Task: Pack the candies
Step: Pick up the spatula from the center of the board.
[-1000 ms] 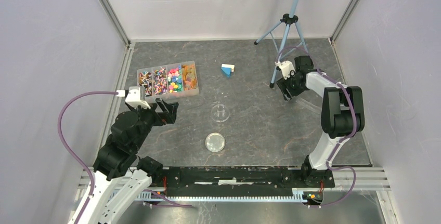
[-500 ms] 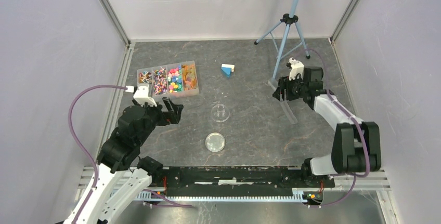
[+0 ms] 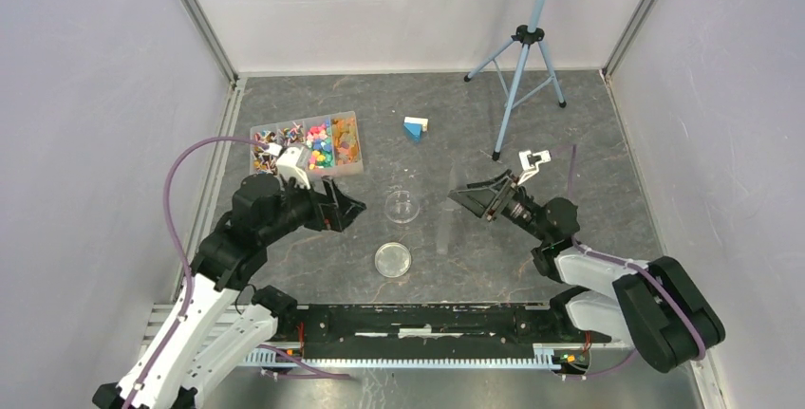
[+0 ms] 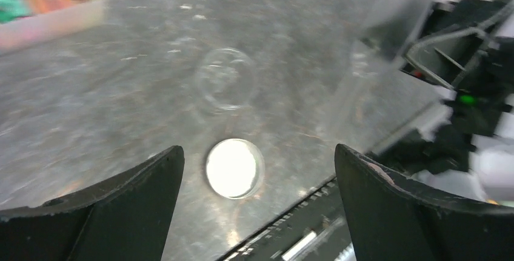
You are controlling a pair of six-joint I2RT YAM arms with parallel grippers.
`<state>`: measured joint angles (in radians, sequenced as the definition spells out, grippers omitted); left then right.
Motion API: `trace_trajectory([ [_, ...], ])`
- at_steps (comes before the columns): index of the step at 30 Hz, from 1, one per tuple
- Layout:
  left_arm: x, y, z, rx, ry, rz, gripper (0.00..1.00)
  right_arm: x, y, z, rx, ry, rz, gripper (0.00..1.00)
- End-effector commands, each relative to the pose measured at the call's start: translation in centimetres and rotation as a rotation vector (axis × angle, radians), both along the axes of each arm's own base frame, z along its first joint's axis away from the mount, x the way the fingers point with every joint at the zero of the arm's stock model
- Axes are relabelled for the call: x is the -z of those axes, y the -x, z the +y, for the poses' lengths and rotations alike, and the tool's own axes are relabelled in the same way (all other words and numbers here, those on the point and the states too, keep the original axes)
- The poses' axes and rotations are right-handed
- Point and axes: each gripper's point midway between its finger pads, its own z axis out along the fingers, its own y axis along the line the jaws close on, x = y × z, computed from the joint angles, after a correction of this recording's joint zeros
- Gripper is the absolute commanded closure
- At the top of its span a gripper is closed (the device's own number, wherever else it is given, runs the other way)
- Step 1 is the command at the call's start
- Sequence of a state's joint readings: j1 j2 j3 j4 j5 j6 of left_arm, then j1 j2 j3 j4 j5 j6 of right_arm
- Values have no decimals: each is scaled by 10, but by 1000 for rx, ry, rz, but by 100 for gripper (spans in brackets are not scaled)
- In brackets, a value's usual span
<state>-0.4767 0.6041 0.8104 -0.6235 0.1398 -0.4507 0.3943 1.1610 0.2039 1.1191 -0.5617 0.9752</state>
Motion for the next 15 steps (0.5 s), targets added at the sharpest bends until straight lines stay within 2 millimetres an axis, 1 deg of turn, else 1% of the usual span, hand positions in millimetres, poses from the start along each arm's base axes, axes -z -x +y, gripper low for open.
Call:
trace_trajectory([
  [1,-28,29,-62,348,263,23,3,-111,42,-16,-58,-479,-215,47],
  [2,-27,29,-67,361,303,43,5,-120,47,-18,-74,-539,-217,47],
  [3,-27,27,-69,356,325,51,6,-124,50,-16,-102,-574,-210,47],
  [5,-30,23,-74,358,366,35,6,-129,52,-6,-146,-582,-203,47],
  [7,-34,19,-77,354,395,16,6,-131,53,0,-149,-587,-212,47],
  [10,-27,13,-83,345,395,34,7,-138,53,3,-144,-612,-219,47],
  [13,-18,13,-95,361,404,61,8,-145,54,8,-149,-641,-220,46],
  [15,-16,15,-104,378,425,59,8,-152,56,11,-159,-656,-234,46],
])
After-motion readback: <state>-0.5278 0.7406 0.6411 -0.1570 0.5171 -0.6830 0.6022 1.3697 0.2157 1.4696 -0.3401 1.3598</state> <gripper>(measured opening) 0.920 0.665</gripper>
